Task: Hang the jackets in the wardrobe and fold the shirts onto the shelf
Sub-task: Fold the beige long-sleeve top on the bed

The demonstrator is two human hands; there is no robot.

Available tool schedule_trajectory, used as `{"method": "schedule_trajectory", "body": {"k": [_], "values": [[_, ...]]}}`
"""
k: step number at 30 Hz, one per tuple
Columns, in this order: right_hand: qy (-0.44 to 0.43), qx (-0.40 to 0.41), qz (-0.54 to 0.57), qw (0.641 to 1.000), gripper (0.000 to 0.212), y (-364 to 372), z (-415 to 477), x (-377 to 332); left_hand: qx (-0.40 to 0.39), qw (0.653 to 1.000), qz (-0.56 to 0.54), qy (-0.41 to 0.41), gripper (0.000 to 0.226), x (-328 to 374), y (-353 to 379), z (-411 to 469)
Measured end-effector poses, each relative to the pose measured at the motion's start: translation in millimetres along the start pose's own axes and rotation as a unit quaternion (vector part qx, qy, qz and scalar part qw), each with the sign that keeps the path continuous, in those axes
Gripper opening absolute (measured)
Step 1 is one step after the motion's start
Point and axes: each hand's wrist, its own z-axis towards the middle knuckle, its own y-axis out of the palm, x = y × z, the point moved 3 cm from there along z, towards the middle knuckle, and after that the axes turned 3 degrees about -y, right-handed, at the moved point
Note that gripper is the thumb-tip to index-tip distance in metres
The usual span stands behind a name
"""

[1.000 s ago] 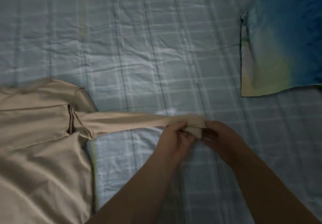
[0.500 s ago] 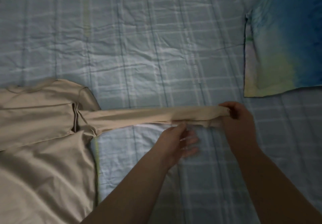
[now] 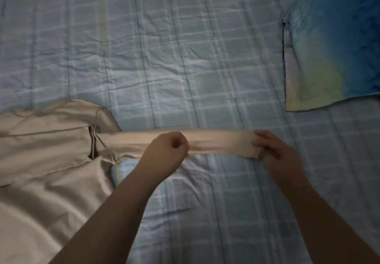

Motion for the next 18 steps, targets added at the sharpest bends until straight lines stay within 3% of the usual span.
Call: {"method": "schedule_trajectory", "body": {"k": [3, 8, 10, 13, 18], "values": [[0.084, 0.023, 0.036, 0.996, 0.035, 5, -9, 9, 0.123, 0.976, 0.166, 0.061, 0.021, -21, -10, 19], [0.259, 0.115, 0.186, 0.941, 0.025, 17, -2, 13, 0.059, 0.97, 0.213, 0.099, 0.037, -49, -15, 71], [0.265, 0.108, 0.127, 0.95, 0.024, 20, 4, 16, 0.038, 0.974, 0.21, 0.079, 0.029, -48, -27, 84], [0.28, 0.072, 0.005, 0.957, 0.07, 21, 11, 22, 0.054, 0.951, 0.293, 0.081, 0.023, -46, -50, 101], [0.301, -0.008, -0.156, 0.941, 0.041, 19, 27, 9, -0.033, 0.926, 0.373, 0.051, 0.02, -63, -74, 114]]}}
